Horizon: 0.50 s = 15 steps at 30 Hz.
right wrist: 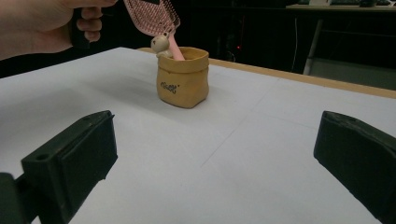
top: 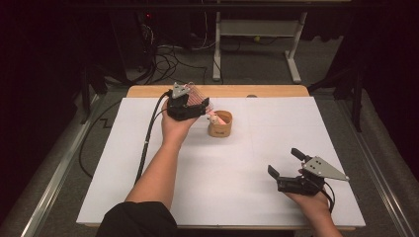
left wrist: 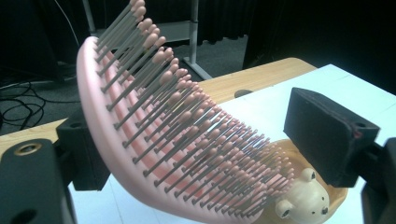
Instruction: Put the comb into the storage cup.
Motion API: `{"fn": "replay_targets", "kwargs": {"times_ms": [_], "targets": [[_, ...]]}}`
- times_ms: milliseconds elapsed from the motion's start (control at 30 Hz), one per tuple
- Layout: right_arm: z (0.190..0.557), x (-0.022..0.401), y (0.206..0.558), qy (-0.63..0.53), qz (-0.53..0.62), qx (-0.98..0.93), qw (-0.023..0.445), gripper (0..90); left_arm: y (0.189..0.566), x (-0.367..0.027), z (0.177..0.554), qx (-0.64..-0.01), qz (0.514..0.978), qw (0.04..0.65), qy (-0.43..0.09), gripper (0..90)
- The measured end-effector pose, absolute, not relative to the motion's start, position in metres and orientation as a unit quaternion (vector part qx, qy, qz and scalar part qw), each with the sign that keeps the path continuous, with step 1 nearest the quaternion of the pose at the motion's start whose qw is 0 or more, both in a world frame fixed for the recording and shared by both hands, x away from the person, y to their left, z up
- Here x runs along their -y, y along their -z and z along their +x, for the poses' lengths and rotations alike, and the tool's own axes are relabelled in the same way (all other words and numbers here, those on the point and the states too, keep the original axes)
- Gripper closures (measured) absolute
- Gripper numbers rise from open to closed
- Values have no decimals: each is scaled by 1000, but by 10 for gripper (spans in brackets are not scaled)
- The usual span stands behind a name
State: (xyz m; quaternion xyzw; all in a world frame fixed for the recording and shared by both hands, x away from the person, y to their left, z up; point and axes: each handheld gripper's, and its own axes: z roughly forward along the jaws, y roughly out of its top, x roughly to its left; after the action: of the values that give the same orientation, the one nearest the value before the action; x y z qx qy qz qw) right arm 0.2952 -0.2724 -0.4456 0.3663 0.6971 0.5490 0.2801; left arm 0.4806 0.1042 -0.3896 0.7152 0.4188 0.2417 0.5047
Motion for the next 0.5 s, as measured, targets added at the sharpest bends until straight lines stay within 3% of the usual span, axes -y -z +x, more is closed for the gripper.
{"fn": "replay_targets", "kwargs": {"times_ms": [500], "targets": [[295,272,446,-549,367,-697,280,0,388,-107,481,-420,714,506,-242,138]]}}
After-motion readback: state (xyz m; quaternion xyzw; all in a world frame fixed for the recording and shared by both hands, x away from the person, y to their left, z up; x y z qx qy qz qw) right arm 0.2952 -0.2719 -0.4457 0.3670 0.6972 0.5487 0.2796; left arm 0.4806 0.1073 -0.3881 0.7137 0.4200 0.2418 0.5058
